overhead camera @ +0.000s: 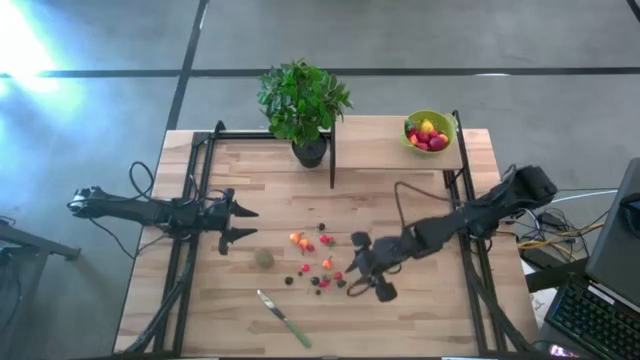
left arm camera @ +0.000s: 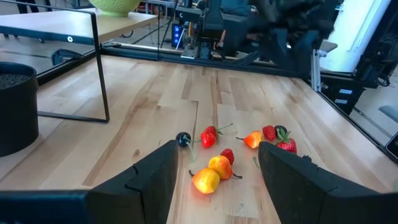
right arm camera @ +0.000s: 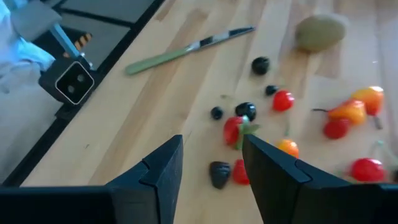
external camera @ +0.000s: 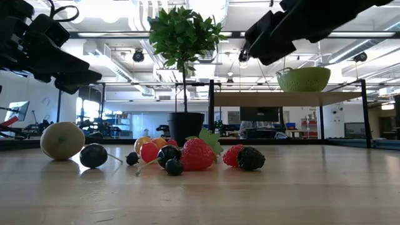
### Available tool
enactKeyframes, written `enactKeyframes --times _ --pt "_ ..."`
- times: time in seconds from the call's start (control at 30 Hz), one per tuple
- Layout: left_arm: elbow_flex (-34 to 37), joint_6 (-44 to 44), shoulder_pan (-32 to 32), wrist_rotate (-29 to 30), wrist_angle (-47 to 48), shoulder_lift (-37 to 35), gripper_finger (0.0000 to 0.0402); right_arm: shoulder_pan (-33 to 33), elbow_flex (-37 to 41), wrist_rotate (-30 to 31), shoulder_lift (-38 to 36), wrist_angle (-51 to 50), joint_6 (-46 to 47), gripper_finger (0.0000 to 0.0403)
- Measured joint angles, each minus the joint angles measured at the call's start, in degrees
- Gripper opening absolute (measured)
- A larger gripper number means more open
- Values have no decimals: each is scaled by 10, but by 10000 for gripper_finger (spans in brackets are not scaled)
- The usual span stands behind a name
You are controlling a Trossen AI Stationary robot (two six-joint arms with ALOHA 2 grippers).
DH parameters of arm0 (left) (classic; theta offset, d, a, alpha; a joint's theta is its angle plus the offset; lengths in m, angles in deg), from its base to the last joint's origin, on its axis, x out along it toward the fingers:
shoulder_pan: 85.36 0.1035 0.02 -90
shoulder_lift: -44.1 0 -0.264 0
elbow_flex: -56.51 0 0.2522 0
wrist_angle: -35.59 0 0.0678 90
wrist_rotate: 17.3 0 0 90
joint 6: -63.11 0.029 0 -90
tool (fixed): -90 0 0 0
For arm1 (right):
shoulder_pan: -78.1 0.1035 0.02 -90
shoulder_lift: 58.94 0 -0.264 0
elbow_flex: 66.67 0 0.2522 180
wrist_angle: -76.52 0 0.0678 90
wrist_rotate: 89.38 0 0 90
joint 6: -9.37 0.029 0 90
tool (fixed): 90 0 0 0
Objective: Pick & Place Fruit
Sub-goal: Put the blackberry into the green strainer bowl on the shelf
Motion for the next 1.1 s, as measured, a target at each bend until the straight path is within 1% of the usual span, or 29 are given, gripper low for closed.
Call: enactKeyframes --times 0.13,0.27,0.47,0.57,0.87,1.1 --pt "0 0 0 0 0 0 229 18 -28 16 50 0 12 152" --pt "0 0 0 0 0 0 229 18 -63 20 104 -1 24 144" --pt "0 0 0 0 0 0 229 18 -96 68 155 -39 46 138" --pt "0 0 0 0 0 1 229 20 -101 72 166 -49 59 147" --pt "0 0 0 0 0 1 229 30 -84 76 166 -46 72 184" --pt "0 0 0 0 0 1 229 29 -82 77 193 -32 72 194"
